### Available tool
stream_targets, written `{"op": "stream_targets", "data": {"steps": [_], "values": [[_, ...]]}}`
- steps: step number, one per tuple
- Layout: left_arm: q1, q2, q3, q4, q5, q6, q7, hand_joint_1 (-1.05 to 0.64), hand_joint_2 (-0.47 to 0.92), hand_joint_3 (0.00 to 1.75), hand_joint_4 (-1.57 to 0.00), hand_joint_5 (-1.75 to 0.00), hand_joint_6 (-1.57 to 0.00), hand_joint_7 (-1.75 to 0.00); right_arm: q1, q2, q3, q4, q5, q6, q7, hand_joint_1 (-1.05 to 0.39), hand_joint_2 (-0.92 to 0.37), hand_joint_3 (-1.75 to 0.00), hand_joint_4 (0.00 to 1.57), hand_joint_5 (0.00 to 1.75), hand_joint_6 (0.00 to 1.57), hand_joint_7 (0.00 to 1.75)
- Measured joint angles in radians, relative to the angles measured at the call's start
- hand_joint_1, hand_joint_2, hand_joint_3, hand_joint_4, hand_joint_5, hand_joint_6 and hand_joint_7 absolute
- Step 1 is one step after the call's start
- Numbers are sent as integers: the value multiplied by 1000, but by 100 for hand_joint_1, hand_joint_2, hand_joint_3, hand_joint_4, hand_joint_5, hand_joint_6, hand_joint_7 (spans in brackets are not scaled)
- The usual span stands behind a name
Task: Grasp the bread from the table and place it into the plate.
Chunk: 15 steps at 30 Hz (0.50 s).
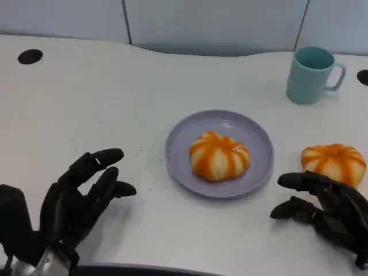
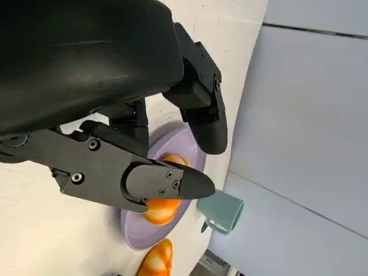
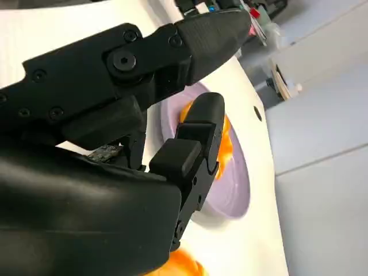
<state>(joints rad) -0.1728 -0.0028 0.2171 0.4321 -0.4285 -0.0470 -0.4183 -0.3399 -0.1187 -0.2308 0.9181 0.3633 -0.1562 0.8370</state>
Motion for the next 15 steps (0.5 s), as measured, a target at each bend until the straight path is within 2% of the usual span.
{"op": "stream_targets", "data": {"steps": [15], "values": [[10,3,-8,49,33,-33,-26,-44,92,34,-56,-156,-56,-107,15,-1,1,-23,-1,-1,6,-39,-92,-10,68,106,83,51]]}}
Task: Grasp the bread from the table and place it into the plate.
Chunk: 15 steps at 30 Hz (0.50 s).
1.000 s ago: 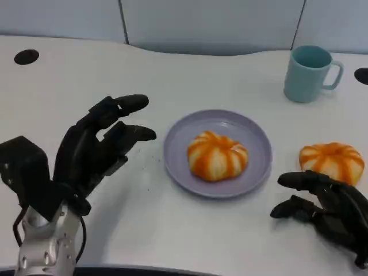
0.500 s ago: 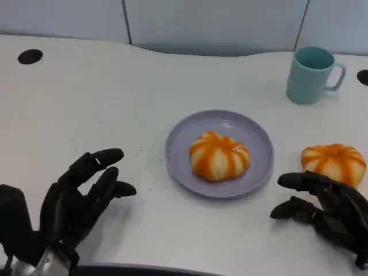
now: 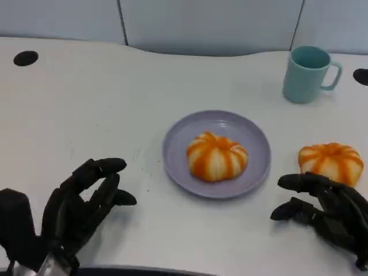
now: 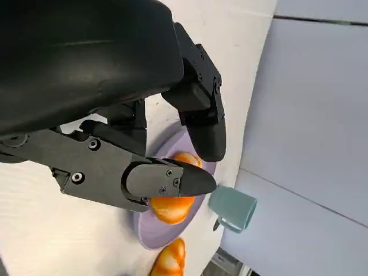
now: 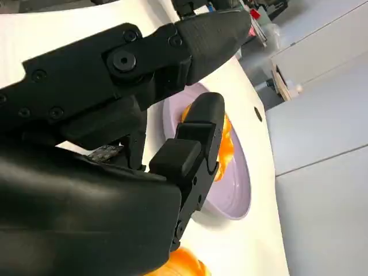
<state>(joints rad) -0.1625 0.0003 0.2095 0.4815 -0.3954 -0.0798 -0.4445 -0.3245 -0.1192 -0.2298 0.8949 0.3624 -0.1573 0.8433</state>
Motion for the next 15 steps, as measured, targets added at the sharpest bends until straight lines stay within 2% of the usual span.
{"op": "stream_targets", "data": {"steps": [15], "values": [[6,-7,-13,51,32,-55,-24,-42,92,40,-59,-163,-53,-114,12,-5,-2,-20,1,14,2,-41,-92,-9,64,109,78,56]]}}
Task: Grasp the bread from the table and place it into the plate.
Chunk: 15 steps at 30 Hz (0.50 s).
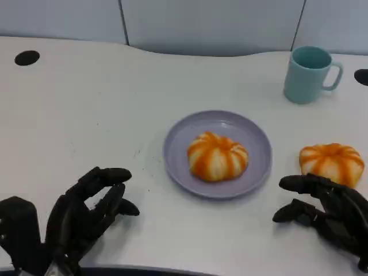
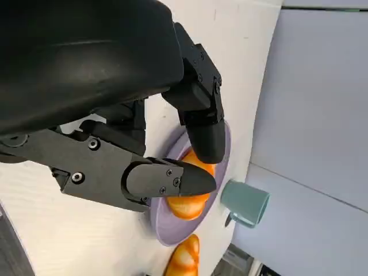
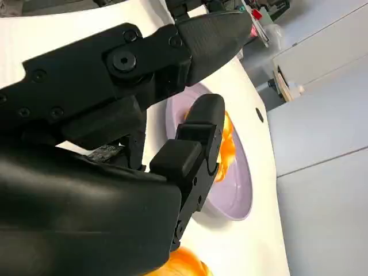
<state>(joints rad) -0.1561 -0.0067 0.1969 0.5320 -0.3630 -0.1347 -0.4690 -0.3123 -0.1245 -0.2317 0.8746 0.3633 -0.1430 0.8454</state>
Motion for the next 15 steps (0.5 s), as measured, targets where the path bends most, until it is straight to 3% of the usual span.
{"op": "stream_targets", "data": {"steps": [15], "values": [[10,-13,11,23,-3,-14,1,-45,91,37,-58,-169,-54,-118,0,-6,-1,1,-1,-2,1,-40,-92,-10,66,110,78,59]]}}
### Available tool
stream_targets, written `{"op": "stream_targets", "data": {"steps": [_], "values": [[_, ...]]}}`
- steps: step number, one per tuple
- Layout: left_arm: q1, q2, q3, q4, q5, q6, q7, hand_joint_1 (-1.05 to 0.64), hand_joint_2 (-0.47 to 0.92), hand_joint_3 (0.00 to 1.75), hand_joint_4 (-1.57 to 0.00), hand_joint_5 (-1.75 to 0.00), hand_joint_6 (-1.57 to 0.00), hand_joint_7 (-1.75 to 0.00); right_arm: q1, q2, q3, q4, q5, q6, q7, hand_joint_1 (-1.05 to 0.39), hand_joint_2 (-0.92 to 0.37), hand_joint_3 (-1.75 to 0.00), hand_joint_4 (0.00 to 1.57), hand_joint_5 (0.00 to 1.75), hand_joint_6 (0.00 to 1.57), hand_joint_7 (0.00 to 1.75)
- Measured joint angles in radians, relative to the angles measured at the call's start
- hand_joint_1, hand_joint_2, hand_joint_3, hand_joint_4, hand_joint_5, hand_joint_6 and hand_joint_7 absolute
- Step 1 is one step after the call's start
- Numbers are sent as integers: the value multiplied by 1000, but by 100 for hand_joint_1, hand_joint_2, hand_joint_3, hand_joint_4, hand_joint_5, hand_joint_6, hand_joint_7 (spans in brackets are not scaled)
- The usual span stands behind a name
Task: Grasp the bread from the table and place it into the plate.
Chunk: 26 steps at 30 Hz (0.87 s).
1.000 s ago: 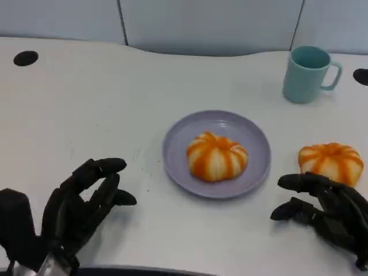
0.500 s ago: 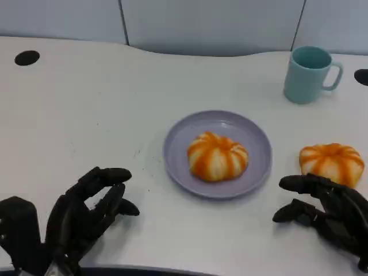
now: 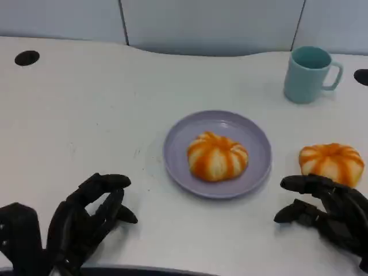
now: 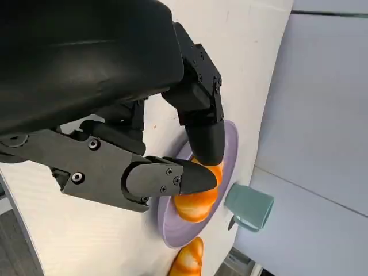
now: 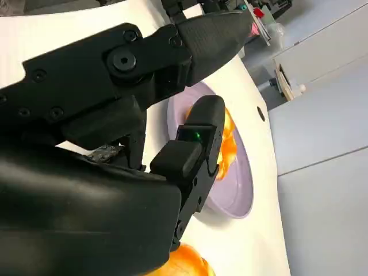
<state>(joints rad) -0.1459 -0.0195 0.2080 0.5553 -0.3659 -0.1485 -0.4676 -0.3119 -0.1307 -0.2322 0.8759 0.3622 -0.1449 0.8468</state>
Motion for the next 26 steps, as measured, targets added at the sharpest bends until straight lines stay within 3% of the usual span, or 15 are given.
{"op": "stream_targets", "data": {"steps": [14,26], "values": [[-19,0,6,36,0,-6,-4,-46,90,34,-59,-170,-56,-119,-20,-6,-5,52,0,-31,12,-40,-92,-7,65,110,78,61],[-32,-4,14,56,0,-14,-13,-46,88,32,-60,-167,-55,-119,-47,-14,-9,106,-1,-62,16,-40,-92,-4,68,110,86,50]]}}
